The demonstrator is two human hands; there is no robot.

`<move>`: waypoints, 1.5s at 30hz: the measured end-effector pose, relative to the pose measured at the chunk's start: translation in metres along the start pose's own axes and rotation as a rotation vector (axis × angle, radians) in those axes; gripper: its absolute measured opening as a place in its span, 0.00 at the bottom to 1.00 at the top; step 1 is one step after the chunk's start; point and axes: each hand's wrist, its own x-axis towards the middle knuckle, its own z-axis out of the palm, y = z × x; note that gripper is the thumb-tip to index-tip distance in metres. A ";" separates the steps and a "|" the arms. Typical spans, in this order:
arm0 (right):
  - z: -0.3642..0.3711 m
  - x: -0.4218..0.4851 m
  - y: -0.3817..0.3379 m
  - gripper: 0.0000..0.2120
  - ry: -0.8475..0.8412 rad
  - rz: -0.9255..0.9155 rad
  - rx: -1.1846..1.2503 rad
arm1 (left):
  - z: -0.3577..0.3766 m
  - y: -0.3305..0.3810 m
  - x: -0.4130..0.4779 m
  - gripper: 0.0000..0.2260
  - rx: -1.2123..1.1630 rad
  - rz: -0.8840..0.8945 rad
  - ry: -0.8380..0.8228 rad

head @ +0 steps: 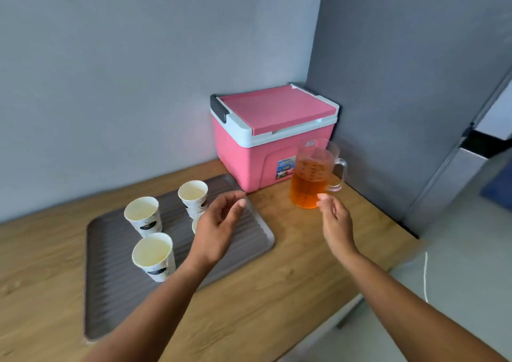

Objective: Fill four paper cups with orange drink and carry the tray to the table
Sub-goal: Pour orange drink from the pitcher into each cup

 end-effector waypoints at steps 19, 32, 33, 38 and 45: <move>-0.037 0.163 0.027 0.31 -0.094 -0.091 0.083 | 0.181 0.015 0.166 0.31 0.030 -0.190 -0.108; -0.027 0.172 0.042 0.20 -0.168 -0.205 0.139 | 0.205 -0.001 0.172 0.32 -0.028 -0.218 0.012; -0.027 0.173 0.042 0.19 -0.168 -0.203 0.148 | 0.206 0.001 0.170 0.31 -0.025 -0.226 0.014; -0.027 0.175 0.032 0.22 -0.172 -0.228 0.244 | 0.198 0.008 0.155 0.34 -0.035 -0.276 0.018; -0.016 0.169 -0.003 0.10 -0.359 -0.196 0.277 | 0.165 0.016 0.108 0.23 -0.125 -0.275 0.109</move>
